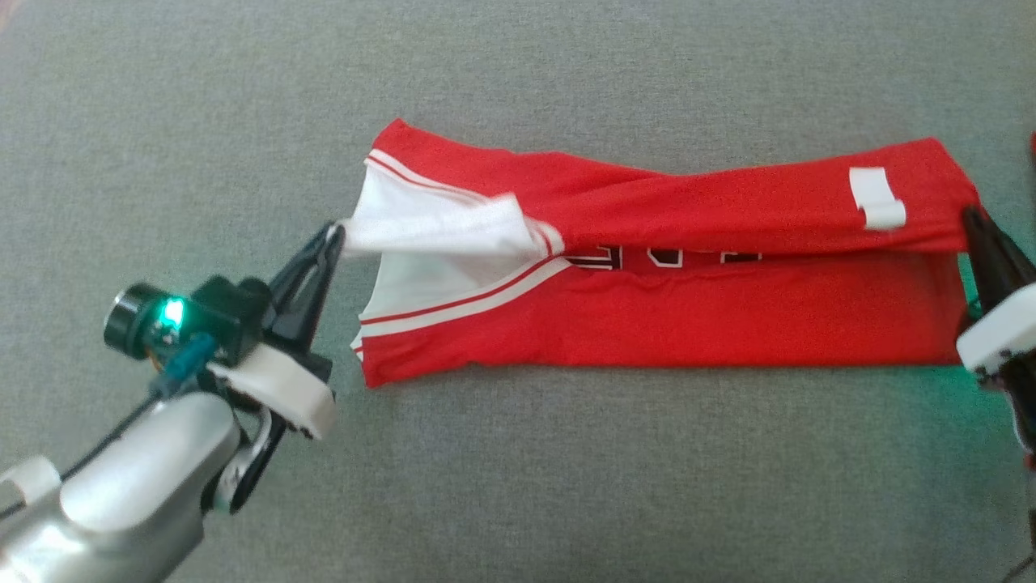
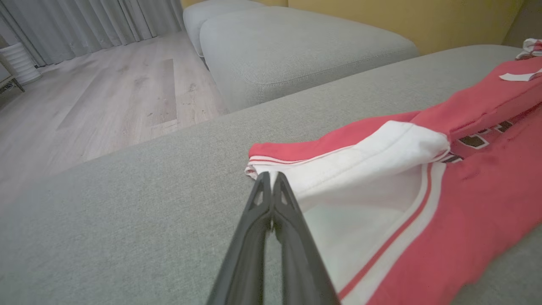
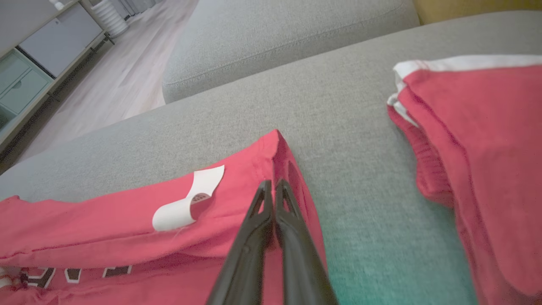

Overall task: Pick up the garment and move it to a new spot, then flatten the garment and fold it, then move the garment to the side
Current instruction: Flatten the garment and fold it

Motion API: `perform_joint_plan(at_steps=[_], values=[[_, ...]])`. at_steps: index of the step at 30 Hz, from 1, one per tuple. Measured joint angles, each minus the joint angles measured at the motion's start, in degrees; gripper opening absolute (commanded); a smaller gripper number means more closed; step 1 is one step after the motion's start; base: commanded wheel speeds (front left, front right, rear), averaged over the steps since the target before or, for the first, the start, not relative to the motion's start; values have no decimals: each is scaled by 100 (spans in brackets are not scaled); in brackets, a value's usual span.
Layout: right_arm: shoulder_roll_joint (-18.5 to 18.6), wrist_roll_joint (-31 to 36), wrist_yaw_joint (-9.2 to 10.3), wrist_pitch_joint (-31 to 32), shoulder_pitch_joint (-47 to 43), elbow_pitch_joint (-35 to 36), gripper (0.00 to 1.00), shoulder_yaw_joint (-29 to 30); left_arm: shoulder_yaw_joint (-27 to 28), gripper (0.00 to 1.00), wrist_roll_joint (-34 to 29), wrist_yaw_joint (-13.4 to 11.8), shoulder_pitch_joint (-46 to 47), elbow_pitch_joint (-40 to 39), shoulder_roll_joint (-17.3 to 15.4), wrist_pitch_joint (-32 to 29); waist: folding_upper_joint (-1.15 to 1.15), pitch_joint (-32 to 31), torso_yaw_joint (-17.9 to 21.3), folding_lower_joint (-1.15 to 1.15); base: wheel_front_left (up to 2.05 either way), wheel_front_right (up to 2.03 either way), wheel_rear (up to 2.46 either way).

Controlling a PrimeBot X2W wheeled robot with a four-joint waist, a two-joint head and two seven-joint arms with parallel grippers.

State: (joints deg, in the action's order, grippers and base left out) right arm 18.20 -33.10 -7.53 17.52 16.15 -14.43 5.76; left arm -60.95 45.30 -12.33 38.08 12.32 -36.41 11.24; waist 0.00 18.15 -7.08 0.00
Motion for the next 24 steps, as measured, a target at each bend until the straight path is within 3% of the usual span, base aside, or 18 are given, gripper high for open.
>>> perform_joint_plan(at_steps=[9,19,20,21,22,23,24], values=[[-444,268,0,334,-610,615,0,398,-78,0,9,-188,-451,-216,-49,19,0,-74,66,0,0,0,0],[-579,497,0,369,-734,409,1,646,-88,0,171,-280,-590,-372,-60,34,0,-41,97,-1,0,0,0],[-603,509,0,369,-734,337,9,646,-104,0,170,-280,-591,-366,-48,34,0,-27,92,-1,0,0,0],[-627,537,0,368,-733,274,26,646,-113,0,171,-280,-592,-345,-16,34,0,-17,83,-1,0,0,0],[-650,544,0,368,-731,229,84,645,-119,36,171,-280,-592,-322,25,36,0,-11,74,-1,0,0,0],[-661,544,0,366,-730,198,100,643,-131,71,171,-280,-592,-291,76,44,0,-13,66,-1,0,0,0],[-662,544,0,355,-726,169,100,642,-134,100,189,-280,-598,-248,132,48,0,-25,60,-1,0,0,0]])
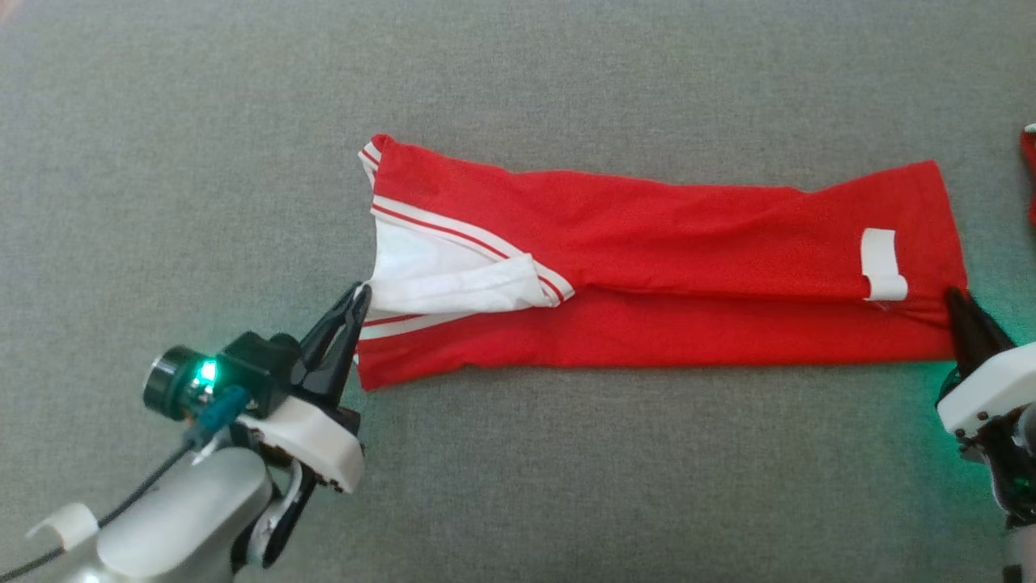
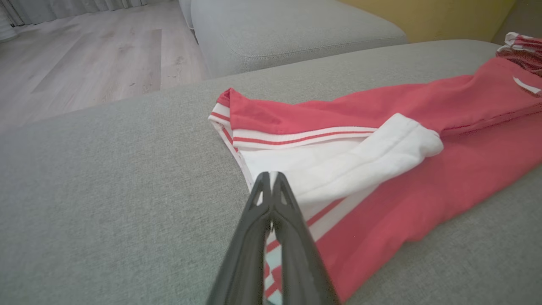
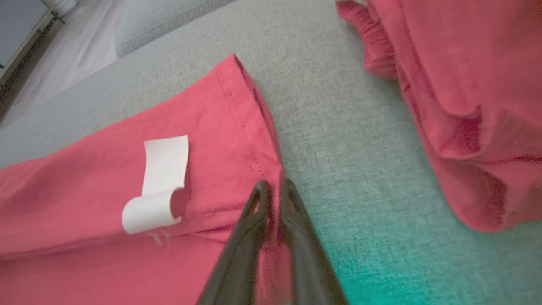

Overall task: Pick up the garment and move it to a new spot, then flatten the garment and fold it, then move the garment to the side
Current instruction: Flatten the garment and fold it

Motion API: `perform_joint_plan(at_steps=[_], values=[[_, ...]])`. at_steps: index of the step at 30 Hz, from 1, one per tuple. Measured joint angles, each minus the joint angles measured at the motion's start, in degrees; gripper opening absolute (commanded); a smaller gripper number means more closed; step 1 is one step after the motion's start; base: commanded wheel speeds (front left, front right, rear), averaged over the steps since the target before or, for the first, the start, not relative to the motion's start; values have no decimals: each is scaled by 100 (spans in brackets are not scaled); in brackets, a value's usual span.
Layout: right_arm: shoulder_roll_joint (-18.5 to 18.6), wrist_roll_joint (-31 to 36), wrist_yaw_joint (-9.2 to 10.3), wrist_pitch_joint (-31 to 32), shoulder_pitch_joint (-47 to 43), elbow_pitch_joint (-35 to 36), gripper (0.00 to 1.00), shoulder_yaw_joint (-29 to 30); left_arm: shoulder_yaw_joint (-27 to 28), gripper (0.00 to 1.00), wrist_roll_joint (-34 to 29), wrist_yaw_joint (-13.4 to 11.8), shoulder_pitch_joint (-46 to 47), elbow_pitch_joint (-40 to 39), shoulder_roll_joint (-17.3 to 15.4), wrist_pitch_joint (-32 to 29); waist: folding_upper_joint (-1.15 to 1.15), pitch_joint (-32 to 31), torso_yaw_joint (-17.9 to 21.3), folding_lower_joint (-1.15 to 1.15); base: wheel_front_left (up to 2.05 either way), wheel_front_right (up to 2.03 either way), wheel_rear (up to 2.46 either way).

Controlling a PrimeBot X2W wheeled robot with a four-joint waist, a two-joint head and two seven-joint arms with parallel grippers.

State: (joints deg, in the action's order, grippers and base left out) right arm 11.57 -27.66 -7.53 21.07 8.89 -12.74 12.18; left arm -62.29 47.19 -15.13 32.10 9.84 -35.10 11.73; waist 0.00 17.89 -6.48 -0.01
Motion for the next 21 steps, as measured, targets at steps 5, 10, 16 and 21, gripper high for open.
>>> perform_joint_plan(at_steps=[5,10,16,21], values=[[-5,127,0,-326,-5,3,100,88,47,100,22,-160,-172,176,227,108,0,-194,3,0,0,0,0],[-155,363,0,-726,-143,207,100,118,415,100,27,-498,-553,170,430,245,0,-518,47,1,0,0,0],[-483,734,0,-1255,-668,238,100,80,1290,100,-250,-838,-1337,-271,805,257,0,-995,109,2,0,0,0],[-713,757,0,-1540,-881,53,100,71,1835,100,-818,-914,-2124,-584,1257,271,0,-1378,51,2,0,0,0]])
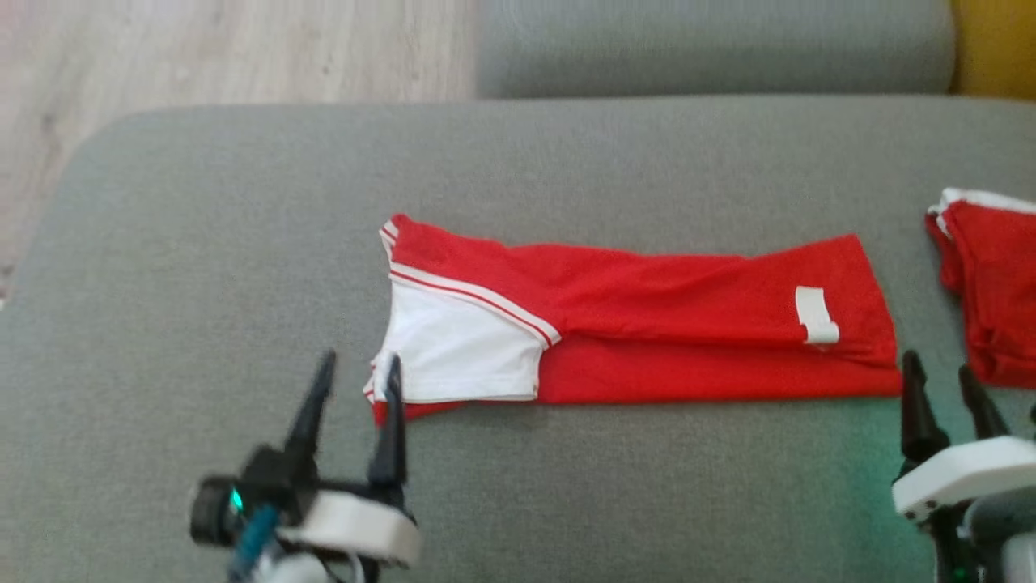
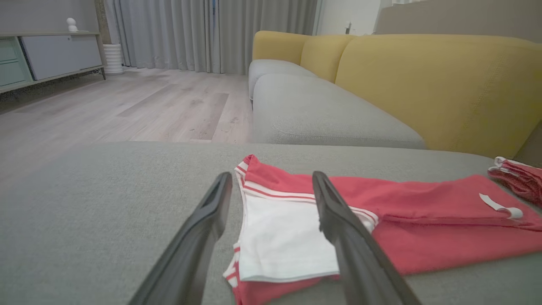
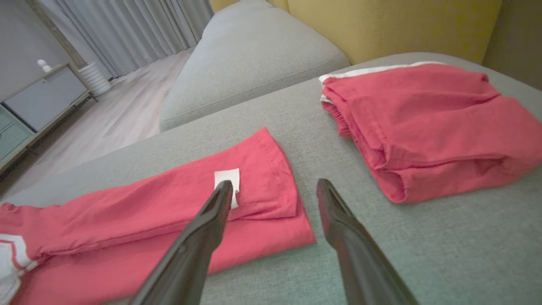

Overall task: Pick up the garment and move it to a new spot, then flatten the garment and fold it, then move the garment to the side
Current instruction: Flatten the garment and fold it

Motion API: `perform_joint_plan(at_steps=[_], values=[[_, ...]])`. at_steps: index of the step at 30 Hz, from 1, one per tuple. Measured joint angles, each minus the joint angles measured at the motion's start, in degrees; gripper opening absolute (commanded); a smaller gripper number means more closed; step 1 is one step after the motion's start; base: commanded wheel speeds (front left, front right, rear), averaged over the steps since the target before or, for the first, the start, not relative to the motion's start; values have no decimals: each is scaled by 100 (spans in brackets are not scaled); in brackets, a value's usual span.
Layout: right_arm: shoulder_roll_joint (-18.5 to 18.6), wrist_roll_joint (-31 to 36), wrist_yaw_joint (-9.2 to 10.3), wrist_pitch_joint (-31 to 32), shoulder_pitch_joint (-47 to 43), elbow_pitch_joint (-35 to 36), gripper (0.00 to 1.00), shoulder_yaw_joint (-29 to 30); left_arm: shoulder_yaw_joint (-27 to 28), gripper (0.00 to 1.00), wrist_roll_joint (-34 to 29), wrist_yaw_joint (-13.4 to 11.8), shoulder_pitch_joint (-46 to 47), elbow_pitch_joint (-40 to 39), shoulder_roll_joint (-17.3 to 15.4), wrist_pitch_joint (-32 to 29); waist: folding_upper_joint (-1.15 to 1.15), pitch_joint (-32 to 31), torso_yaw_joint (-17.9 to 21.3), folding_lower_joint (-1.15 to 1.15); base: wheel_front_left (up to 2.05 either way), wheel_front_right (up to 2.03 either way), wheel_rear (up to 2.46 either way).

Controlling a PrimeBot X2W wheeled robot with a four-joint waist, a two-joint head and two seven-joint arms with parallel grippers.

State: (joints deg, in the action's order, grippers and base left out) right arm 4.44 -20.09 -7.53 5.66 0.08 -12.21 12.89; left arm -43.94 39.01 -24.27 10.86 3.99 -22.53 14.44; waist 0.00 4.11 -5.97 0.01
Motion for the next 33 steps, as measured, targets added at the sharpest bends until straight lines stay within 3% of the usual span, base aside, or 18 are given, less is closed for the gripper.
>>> perform_joint_plan(at_steps=[6,14,24,28,30,31,32,33], values=[[-133,-9,0,-172,-64,-446,100,190,325,100,-745,8,-691,-109,413,0,0,-243,-298,0,0,0,0],[-209,149,0,-171,609,-1329,100,1172,515,100,-1482,208,-953,-116,751,1,0,-205,-751,0,0,0,0],[-209,879,0,65,1454,-2501,100,2253,780,100,-1941,503,-996,-88,1084,0,0,140,-1046,-2,0,0,0],[-177,820,0,144,1677,-2872,100,2302,936,100,-2064,595,-999,-63,1162,1,0,179,-1024,-1,0,0,0],[-169,645,0,147,1831,-3023,43,2214,1003,100,-2114,666,-1007,-47,1226,1,0,180,-983,-2,0,0,0],[-168,578,0,147,1877,-3084,27,2140,1039,100,-2143,672,-1010,-42,1255,1,0,179,-960,-2,0,0,0],[-168,500,0,146,1911,-3142,0,2064,1068,100,-2153,710,-1011,-35,1268,1,0,176,-933,-2,0,0,0],[-169,432,0,146,1927,-3186,0,2004,1078,100,-2178,723,-1012,-23,1272,1,0,173,-907,-2,0,0,0]])
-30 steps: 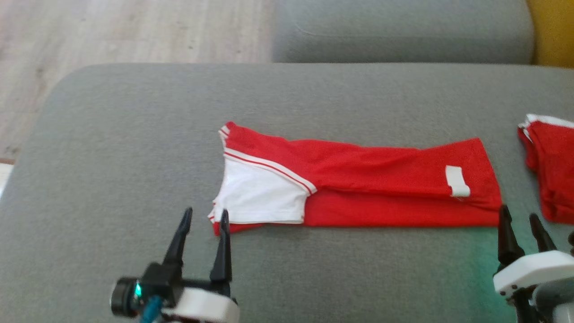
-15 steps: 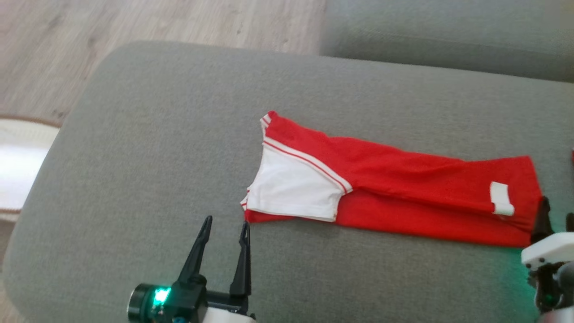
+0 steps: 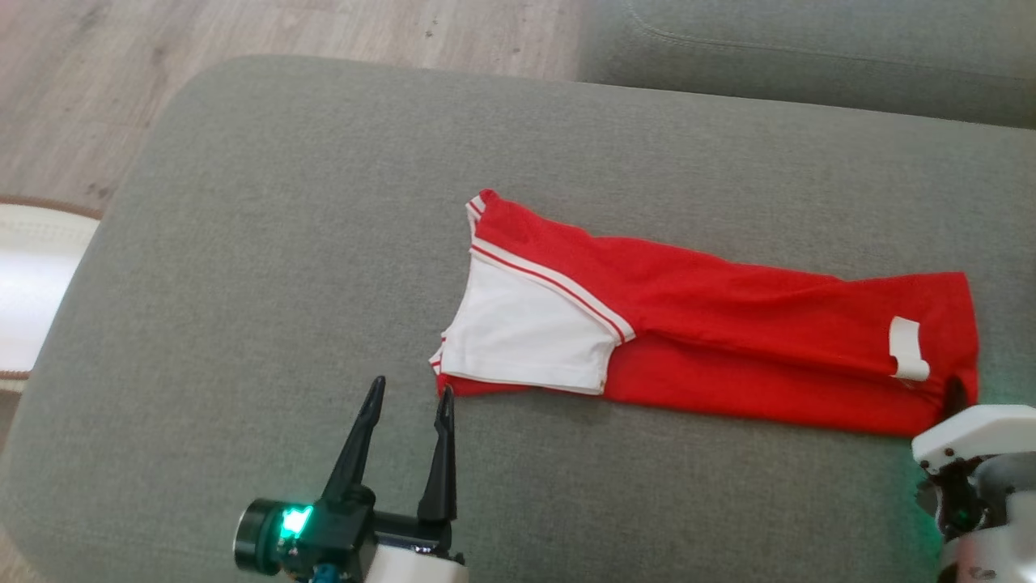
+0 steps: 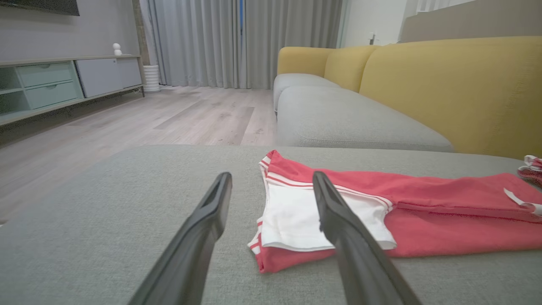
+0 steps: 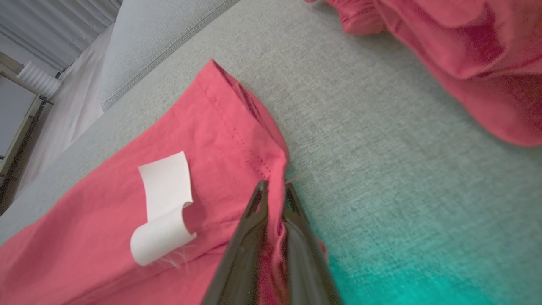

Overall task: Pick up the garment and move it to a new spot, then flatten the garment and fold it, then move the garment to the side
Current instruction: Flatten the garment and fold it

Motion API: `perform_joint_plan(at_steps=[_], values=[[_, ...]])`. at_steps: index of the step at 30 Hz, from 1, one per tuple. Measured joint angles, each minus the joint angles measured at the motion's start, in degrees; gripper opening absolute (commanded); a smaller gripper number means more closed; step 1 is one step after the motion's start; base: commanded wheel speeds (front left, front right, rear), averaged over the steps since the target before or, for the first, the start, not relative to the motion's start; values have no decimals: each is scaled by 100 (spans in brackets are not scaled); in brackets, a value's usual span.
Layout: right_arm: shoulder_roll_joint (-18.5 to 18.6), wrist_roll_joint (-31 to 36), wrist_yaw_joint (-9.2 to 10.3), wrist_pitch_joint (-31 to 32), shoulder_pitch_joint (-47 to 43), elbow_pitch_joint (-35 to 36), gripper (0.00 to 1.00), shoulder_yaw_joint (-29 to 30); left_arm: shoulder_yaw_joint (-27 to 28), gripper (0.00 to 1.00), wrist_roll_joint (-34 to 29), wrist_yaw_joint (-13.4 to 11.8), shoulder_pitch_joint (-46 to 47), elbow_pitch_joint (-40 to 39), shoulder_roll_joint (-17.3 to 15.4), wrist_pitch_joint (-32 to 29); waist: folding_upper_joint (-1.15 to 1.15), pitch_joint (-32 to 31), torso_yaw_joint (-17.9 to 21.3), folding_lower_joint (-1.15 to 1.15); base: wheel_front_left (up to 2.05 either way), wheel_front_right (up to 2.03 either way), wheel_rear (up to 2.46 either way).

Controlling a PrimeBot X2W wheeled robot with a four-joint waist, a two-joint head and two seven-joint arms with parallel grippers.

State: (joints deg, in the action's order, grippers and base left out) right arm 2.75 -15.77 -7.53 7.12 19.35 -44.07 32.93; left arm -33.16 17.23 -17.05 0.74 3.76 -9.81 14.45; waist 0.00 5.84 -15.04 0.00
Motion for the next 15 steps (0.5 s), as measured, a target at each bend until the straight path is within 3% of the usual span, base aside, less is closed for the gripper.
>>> perform_joint_plan(at_steps=[7,12,15], values=[[-36,-130,0,-116,-24,90,0,-169,181,100,-158,144,-10,73,126,0,0,6,206,0,0,0,0],[41,-208,0,-47,-209,620,0,-54,243,100,-243,222,-12,110,166,0,0,7,330,0,0,0,0],[131,-611,0,176,-361,1017,0,66,347,100,-314,253,-18,118,188,0,0,-6,377,0,0,0,0]])
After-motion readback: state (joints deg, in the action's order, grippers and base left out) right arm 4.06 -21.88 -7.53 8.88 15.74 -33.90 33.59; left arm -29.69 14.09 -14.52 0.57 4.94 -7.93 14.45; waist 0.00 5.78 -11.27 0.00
